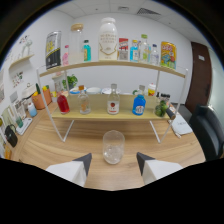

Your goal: Make me a cup of Vodka Sunrise.

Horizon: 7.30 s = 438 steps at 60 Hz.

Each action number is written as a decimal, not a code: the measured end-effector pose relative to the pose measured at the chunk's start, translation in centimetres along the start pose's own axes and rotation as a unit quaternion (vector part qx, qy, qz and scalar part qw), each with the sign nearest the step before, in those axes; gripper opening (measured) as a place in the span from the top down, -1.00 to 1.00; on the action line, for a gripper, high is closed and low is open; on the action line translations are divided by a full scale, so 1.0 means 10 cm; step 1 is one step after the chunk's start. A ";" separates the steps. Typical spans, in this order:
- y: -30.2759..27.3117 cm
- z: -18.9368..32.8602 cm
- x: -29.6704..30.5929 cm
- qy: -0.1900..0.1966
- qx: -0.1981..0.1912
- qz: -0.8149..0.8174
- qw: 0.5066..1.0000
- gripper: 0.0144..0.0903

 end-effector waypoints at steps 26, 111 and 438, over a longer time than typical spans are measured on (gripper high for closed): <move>0.35 -0.17 -0.50 0.014 -0.017 0.013 1.000 -0.83; -1.29 1.15 -1.76 -0.034 0.161 -0.024 0.986 0.47; -2.98 0.21 1.75 -0.009 0.234 0.017 0.972 0.04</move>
